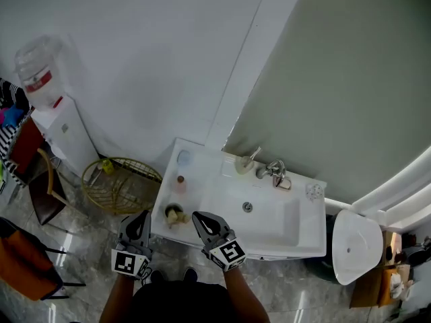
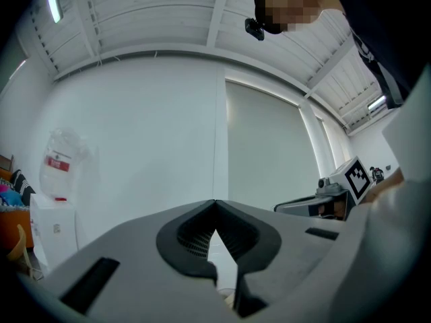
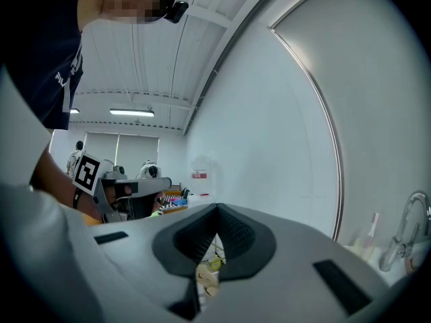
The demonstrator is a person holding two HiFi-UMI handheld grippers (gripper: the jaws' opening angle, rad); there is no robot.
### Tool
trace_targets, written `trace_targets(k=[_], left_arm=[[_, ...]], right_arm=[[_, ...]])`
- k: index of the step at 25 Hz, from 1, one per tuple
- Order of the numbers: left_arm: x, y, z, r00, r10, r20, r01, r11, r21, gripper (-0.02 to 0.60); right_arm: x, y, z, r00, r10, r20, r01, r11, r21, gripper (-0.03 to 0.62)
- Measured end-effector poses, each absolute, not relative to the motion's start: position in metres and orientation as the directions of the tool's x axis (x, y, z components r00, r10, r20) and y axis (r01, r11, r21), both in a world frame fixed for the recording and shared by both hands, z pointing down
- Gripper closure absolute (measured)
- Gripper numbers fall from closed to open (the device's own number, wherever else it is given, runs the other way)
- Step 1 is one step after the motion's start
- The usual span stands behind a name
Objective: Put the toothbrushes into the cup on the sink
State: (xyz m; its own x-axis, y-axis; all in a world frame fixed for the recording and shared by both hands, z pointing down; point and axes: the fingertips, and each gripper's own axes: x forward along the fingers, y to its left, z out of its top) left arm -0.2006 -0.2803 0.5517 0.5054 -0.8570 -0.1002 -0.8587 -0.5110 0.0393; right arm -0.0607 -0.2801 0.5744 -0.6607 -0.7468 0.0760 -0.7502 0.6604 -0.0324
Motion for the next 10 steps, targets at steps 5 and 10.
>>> trace_targets(k=[5, 10], left_arm=[[-0.2008, -0.2808, 0.5459, 0.502, -0.857, -0.118, -0.856, -0.512, 0.076, 0.557], [-0.1952, -0.2833, 0.5462, 0.507, -0.853, -0.121, -0.85, -0.518, 0.09, 0.557]], right_arm=[[-0.0585, -0.2792, 0.5756, -0.665, -0.743, 0.073, -0.746, 0.665, -0.038, 0.566], [-0.0532, -0.2768, 0.5761, -0.664, -0.744, 0.082, -0.748, 0.663, -0.036, 0.566]])
